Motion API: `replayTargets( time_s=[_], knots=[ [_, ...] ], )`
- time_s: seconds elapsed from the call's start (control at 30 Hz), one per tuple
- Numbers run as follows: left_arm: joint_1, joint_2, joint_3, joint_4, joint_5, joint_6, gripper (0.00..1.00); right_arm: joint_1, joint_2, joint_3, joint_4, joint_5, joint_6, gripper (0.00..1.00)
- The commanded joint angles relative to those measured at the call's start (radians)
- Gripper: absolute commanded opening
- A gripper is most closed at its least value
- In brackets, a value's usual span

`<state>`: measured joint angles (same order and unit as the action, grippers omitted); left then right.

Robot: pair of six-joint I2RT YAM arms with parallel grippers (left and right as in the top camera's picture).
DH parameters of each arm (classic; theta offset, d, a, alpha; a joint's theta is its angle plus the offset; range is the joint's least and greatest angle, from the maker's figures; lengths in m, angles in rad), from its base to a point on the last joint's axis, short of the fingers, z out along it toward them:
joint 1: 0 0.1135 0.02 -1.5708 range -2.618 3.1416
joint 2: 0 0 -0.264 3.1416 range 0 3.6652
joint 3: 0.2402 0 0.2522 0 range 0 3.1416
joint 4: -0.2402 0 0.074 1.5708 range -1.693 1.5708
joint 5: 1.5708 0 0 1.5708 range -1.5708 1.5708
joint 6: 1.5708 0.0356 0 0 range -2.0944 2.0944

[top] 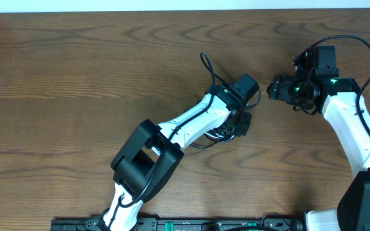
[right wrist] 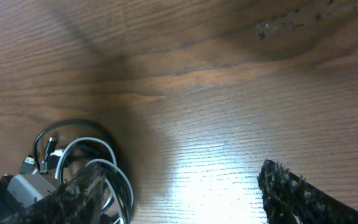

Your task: Untangle cables

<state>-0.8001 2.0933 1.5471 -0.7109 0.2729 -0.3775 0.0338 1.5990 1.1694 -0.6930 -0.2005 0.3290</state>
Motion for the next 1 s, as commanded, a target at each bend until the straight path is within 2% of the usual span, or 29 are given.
replayTargets(
  time_s=[0.0,0.27,0.73,0.77,0.8,0.83,0.97],
  knots=[
    [-0.029,0.026,-0.005,-0.002,-0.105,-0.077,0.23,-0.004,0.005,-0.004,-0.003,0.011,-0.012,0.76],
    [-0.035,0.045,-0.005,0.043,-0.2,-0.143,0.23,-0.004,0.005,-0.004,-0.003,0.011,-0.012,0.76],
    [-0.037,0.093,-0.005,0.072,-0.195,-0.174,0.23,-0.004,0.005,-0.004,-0.004,0.011,-0.012,0.76],
    [-0.037,0.093,-0.005,0.075,-0.195,-0.174,0.22,-0.004,0.005,-0.004,-0.003,0.011,-0.012,0.76],
    [-0.037,0.094,-0.005,0.077,-0.195,-0.174,0.11,-0.004,0.005,-0.004,-0.003,0.011,-0.012,0.76],
    [-0.037,0.094,-0.005,0.076,-0.195,-0.167,0.08,-0.004,0.005,-0.004,-0.003,0.011,-0.012,0.76],
    [-0.034,0.08,-0.003,0.074,-0.149,-0.07,0.07,-0.004,0.005,-0.004,-0.004,0.011,-0.012,0.76]
  ],
)
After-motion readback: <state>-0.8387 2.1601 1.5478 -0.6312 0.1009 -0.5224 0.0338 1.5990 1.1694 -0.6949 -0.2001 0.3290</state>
